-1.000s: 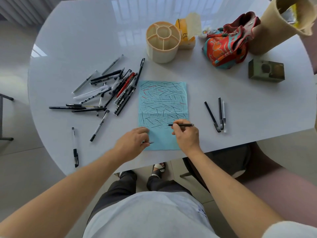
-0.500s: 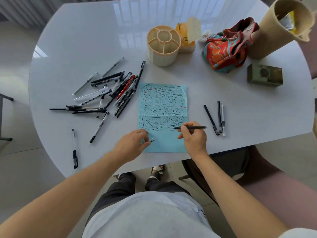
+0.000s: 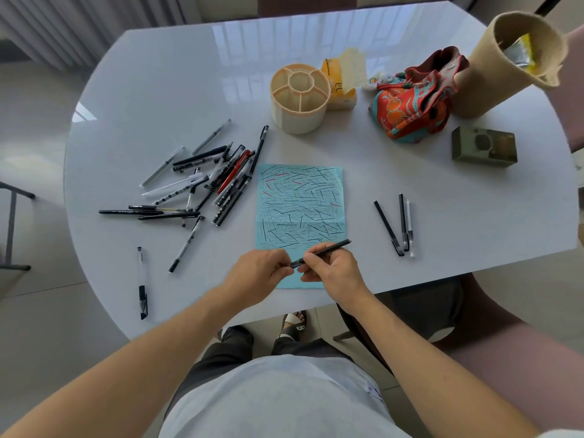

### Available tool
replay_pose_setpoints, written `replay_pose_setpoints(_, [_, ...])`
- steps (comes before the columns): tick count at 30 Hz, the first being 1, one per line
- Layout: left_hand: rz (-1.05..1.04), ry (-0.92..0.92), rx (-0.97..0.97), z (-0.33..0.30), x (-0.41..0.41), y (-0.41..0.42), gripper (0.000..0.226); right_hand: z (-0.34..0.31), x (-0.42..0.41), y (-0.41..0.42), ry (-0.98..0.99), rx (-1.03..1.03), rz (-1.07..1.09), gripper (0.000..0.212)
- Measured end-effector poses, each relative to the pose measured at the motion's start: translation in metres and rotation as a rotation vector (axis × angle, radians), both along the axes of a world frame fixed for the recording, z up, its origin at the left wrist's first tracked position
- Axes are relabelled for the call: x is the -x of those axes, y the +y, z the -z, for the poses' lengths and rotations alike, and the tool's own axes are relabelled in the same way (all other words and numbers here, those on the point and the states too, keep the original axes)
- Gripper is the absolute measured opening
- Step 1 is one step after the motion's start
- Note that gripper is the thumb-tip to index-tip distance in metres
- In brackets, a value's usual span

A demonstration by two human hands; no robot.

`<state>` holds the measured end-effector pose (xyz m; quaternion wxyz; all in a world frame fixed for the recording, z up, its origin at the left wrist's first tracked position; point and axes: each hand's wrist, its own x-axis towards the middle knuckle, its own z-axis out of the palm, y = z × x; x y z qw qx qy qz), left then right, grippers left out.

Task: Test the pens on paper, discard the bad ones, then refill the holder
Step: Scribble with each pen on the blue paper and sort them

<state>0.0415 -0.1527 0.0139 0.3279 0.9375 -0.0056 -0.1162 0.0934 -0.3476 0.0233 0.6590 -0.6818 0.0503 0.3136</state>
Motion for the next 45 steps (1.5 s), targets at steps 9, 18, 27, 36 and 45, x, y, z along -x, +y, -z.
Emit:
replay_pose_setpoints(9, [0.029,0.066,0.068,-0.002,-0.008,-0.014,0.016,0.000,-0.017,-0.005,0.004,0.168,-0.049,0.011])
replay_pose_setpoints(18, [0.086,0.085,-0.250,0.028,0.006,0.033,0.049,0.014,-0.128,-0.085,-0.291,1.137,-0.462,0.020])
replay_pose_setpoints(27, [0.108,0.106,-0.293,0.034,0.014,0.032,0.052,0.003,-0.144,-0.032,-0.618,1.111,-0.455,0.031])
replay_pose_setpoints(36, [0.035,0.053,-0.116,0.035,0.016,0.052,0.054,0.000,-0.208,0.173,-0.880,0.884,-0.648,0.045])
replay_pose_setpoints(45, [-0.075,0.107,-0.005,0.035,0.026,0.067,0.051,0.027,-0.233,0.206,-1.159,1.224,-0.946,0.033])
